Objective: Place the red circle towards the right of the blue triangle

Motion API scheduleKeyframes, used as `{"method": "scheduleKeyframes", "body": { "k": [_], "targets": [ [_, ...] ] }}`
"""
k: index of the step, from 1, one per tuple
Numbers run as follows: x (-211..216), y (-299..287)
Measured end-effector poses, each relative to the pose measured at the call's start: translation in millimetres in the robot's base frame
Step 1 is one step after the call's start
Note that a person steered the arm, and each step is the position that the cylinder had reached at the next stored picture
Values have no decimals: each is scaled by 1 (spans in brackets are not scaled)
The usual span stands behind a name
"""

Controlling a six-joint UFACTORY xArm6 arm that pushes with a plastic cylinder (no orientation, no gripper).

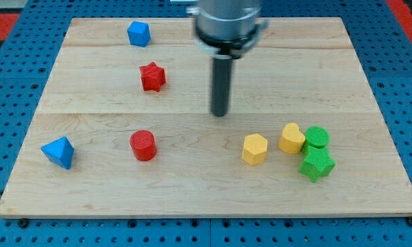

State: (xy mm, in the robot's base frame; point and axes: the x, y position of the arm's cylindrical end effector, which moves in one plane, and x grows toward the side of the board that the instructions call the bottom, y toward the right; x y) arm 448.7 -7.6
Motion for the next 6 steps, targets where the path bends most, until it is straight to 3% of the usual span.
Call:
{"method": "scheduleKeyframes", "body": {
  "k": [2,3,5,6],
  "targets": [
    [17,-174],
    [72,-153],
    [24,-88],
    [30,-31]
  ]
}}
